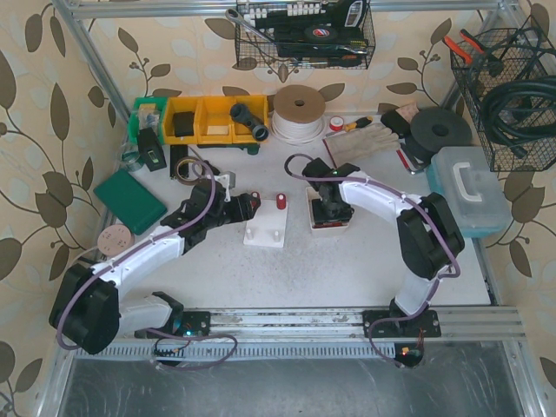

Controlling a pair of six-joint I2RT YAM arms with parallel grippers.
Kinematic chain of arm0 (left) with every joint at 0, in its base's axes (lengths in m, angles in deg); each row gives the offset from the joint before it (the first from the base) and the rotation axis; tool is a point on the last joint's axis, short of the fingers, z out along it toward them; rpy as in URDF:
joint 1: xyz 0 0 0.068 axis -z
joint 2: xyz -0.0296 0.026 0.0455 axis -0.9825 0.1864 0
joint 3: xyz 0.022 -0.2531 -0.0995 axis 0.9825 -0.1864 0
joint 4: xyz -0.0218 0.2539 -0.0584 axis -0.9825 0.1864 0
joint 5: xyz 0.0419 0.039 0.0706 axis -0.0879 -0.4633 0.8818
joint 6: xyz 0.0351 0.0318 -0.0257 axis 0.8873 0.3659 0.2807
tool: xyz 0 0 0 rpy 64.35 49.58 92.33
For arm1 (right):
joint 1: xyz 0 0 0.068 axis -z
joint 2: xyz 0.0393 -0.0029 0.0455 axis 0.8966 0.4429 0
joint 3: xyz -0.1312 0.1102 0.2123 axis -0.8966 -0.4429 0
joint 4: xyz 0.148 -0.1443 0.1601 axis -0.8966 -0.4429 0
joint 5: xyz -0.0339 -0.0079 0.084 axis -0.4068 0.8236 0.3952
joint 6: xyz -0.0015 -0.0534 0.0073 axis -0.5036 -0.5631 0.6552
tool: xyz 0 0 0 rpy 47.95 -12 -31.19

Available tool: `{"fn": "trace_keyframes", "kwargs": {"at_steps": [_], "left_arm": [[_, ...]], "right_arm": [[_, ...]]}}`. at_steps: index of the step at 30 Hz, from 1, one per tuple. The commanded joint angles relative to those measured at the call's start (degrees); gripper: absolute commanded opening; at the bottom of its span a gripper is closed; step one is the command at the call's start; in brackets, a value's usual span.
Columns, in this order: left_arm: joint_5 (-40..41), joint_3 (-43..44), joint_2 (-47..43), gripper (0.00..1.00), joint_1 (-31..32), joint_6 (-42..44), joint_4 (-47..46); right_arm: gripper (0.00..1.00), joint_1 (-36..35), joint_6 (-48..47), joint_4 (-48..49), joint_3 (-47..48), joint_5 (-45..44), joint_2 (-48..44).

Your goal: Install the large spring

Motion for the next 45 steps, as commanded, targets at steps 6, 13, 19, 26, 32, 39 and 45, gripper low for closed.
{"fn": "trace_keyframes", "kwargs": {"at_steps": [6, 13, 19, 26, 32, 39, 45], "left_arm": [[-1.9, 3.4, 1.7, 0.69, -0.9, 1.0, -0.5], [-2.0, 3.9, 2.8, 0.69, -0.8, 0.8, -0.5], [-2.0, 3.6, 2.5, 0.68, -0.8, 0.7, -0.8], [-2.5, 3.7, 2.5, 0.68, -0.8, 1.0, -1.0], [-2.7, 3.4, 2.3, 0.68, -0.8, 1.1, -1.4], [-2.8, 3.4, 2.3, 0.68, -0.9, 1.1, -1.6], [-2.9, 3.3, 2.3, 0.68, -0.9, 1.1, -1.5]], "right_arm": [[0.53, 4.5, -3.7, 1.5, -1.1, 0.6, 2.9], [0.53, 7.8, -9.4, -1.0, 3.3, -2.4, 5.9], [0.53, 7.0, -5.9, 0.6, 1.6, -2.4, 6.4], [0.53, 6.4, -1.6, 1.0, 1.7, -2.2, 9.7], [0.46, 5.2, -0.7, 0.5, 3.9, -3.2, 13.2], [0.12, 5.0, -0.8, 0.1, 4.6, -4.6, 13.4], [0.00, 5.0, -3.1, -0.8, 7.5, -5.0, 10.7]]}}
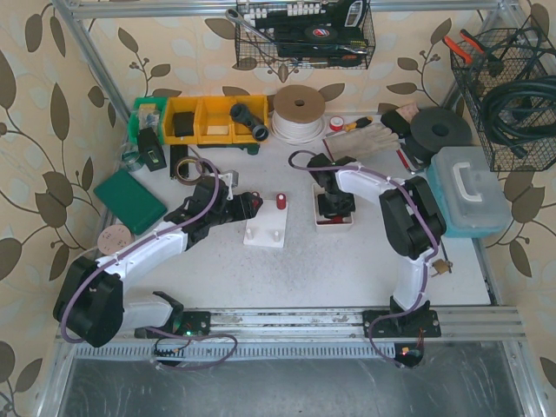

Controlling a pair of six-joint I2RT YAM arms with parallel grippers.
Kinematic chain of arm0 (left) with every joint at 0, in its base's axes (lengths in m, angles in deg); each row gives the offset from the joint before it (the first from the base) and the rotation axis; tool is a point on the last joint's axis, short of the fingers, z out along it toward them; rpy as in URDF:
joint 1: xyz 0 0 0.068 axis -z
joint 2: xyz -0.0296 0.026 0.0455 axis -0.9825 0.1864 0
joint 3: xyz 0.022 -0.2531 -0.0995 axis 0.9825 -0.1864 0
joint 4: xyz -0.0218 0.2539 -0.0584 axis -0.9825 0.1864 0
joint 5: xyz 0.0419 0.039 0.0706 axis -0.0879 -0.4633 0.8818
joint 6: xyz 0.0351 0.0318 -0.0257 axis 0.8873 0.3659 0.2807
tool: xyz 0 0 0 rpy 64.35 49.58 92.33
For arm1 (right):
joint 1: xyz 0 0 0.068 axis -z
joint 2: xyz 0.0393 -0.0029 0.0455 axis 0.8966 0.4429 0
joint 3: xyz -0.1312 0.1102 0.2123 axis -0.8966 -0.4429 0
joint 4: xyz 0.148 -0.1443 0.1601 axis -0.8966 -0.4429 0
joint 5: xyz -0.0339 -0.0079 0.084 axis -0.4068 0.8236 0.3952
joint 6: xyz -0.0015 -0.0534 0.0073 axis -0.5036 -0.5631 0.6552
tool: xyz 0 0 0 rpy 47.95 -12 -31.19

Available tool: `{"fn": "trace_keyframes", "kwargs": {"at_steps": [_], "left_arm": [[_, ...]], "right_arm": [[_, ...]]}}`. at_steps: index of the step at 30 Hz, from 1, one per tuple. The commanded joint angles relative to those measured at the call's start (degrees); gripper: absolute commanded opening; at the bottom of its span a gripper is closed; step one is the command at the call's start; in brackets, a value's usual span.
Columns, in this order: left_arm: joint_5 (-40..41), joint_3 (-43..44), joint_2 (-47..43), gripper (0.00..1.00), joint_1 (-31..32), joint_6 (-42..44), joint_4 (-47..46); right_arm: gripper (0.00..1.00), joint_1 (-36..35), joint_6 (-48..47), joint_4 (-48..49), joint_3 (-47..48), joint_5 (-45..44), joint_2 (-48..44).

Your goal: Install the large spring

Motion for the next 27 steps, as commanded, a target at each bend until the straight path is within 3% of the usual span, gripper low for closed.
{"fn": "trace_keyframes", "kwargs": {"at_steps": [1, 9, 16, 21, 27], "left_arm": [[-1.7, 1.9, -0.5, 0.68, -0.9, 1.1, -1.3], [-3.9, 4.0, -0.3, 0.68, -0.9, 1.6, 2.3], [-9.2, 6.5, -1.6, 0.68, -0.9, 0.8, 4.0], [-13.0, 5.4, -4.3, 0.67, -0.1, -4.4, 0.2], [-13.7, 4.7, -8.3, 0.66, 3.8, -9.3, -2.3]], "right_arm": [[0.00, -0.4, -1.8, -1.2, 4.0, -0.7, -0.9], [0.00, -0.4, -3.7, -0.3, 8.6, 1.9, -5.3], [0.00, 1.1, -1.6, 1.4, 11.6, 9.8, -8.4], [0.00, 2.1, 3.1, 4.7, 10.6, 16.2, -13.1], [0.00, 2.7, 13.8, 16.0, 2.6, 24.1, -22.6]]}}
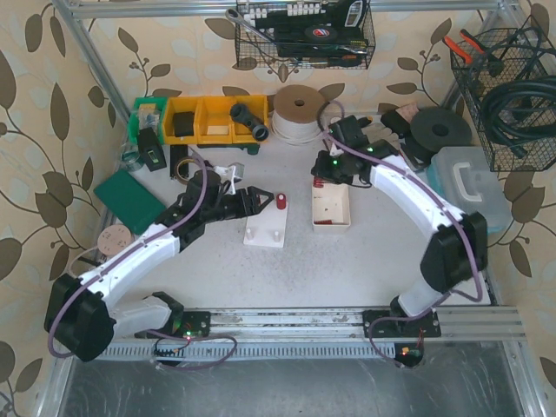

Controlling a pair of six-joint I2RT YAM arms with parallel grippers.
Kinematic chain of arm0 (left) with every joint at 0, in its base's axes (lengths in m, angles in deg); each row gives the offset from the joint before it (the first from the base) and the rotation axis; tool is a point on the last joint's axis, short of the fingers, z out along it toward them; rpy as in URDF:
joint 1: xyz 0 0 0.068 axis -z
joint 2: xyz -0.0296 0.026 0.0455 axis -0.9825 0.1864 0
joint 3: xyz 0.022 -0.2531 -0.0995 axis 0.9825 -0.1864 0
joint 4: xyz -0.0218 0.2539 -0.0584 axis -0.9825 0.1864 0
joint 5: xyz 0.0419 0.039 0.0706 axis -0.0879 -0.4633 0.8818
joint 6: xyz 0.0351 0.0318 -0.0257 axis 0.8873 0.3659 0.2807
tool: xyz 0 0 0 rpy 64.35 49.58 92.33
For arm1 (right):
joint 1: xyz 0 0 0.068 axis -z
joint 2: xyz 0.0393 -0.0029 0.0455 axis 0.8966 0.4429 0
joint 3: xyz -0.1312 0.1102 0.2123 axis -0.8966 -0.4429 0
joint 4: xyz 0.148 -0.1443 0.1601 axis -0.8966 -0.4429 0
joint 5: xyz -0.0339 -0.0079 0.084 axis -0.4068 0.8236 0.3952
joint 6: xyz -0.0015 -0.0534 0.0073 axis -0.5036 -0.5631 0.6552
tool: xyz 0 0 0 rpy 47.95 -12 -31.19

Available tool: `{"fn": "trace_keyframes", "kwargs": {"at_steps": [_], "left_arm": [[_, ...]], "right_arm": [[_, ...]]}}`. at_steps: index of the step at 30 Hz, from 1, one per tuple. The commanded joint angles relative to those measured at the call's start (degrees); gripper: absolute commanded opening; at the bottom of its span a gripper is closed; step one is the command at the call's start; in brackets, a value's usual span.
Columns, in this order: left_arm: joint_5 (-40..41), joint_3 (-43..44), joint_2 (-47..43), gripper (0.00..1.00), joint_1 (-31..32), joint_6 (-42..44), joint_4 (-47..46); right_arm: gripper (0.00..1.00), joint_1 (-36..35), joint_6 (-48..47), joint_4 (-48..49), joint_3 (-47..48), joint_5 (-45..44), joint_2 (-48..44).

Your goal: Install the large spring

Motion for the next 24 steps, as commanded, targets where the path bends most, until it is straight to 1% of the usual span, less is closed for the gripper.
{"fn": "trace_keyframes", "kwargs": {"at_steps": [1, 3, 5, 10, 15, 18, 21, 24], "left_arm": [[-2.7, -0.1, -4.3, 0.67, 3.4, -5.6, -5.4], [-2.5, -0.5, -5.4, 0.67, 4.9, -7.3, -6.8], [-2.1, -0.5, -6.4, 0.67, 6.6, -8.4, -7.9], [-1.3, -0.5, -8.8, 0.68, 10.6, -8.0, -6.9], [-2.1, -1.7, -10.8, 0.68, 12.0, -7.7, -5.8], [0.2, -1.4, -12.3, 0.68, 12.8, -6.8, -2.8], [2.1, -1.7, -14.3, 0.68, 13.4, -6.6, -2.8], [2.1, -0.7, -14.7, 0.69, 13.8, -7.8, -4.0]], "right_arm": [[0.00, 0.1, 11.5, 11.9, -7.3, 8.4, -8.5], [0.00, 0.2, 16.0, 19.5, -12.1, 10.1, -11.8], [0.00, 0.1, 19.6, 23.2, -15.7, 10.9, -14.7], [0.00, -0.7, 20.7, 25.8, -21.1, 11.6, -22.0], [0.00, -1.3, 23.4, 30.5, -30.8, 9.6, -31.3], [0.00, -2.0, 24.8, 34.9, -35.1, 8.6, -34.7], [0.00, -3.3, 26.2, 39.6, -38.7, 6.4, -37.3], [0.00, -4.5, 28.0, 43.7, -41.1, 4.0, -38.9]]}}
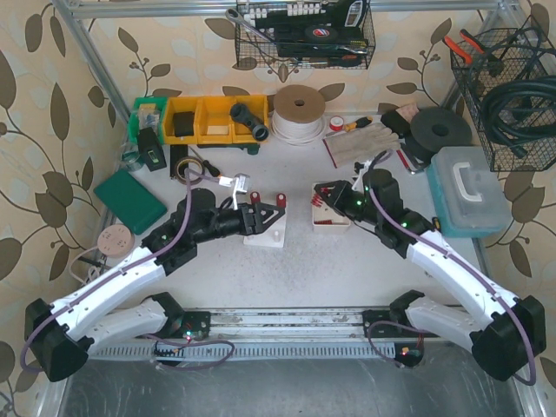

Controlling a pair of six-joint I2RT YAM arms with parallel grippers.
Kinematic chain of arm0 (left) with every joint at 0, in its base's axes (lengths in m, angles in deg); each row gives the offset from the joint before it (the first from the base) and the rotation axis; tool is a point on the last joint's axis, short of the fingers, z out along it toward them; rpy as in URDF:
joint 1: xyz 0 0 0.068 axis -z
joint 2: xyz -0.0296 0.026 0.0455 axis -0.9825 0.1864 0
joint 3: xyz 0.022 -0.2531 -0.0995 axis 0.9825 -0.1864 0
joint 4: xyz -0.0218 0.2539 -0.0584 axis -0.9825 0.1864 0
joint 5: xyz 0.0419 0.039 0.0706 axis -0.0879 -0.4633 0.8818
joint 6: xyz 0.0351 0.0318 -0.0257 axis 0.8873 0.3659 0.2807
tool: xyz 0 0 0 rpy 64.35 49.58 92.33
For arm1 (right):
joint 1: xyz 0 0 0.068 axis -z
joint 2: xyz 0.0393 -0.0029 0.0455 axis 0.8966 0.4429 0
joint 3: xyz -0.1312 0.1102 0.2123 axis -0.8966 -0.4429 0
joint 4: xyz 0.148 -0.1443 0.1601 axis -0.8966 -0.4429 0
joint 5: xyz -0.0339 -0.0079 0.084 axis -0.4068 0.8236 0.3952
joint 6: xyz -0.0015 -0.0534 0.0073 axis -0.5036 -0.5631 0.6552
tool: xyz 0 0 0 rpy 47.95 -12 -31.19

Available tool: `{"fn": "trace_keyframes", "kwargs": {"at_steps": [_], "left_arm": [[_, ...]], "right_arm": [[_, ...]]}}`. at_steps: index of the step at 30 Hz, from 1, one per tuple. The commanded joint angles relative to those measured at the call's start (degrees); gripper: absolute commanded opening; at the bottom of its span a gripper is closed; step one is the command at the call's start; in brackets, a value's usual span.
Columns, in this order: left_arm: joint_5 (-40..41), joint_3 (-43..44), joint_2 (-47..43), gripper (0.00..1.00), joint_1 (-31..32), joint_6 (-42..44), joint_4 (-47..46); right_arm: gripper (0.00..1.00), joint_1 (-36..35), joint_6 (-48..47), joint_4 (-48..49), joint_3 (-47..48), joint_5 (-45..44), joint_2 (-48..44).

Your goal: Install the large spring

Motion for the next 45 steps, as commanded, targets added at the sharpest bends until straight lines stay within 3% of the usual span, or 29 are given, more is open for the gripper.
{"fn": "trace_keyframes", "kwargs": {"at_steps": [1, 12, 19, 26, 29, 45], "left_arm": [[0.9, 1.2, -1.6, 0.68, 1.2, -0.9, -2.4], [0.6, 5.7, 5.1, 0.68, 5.8, -5.1, -10.6], [2.3, 7.3, 10.4, 0.68, 7.5, -4.5, -16.4], [5.0, 11.4, 15.0, 0.66, 7.5, -1.0, -12.1], [8.4, 10.3, 15.0, 0.68, 7.5, -0.5, -13.8], [7.3, 15.6, 21.5, 0.67, 7.5, 0.2, -14.2]], "right_arm": [[0.00, -1.5, 3.8, 10.3, -2.8, -4.0, -2.6], [0.00, -2.1, 20.0, 17.7, -9.3, -12.7, -8.3], [0.00, -2.5, 28.0, 22.6, -12.0, -12.3, -8.7], [0.00, -3.7, 35.5, 28.3, -14.5, -13.5, -9.9], [0.00, -4.5, 36.5, 27.6, -14.8, -14.8, -11.2], [0.00, -6.5, 38.2, 30.6, -15.2, -16.0, -11.8]]}}
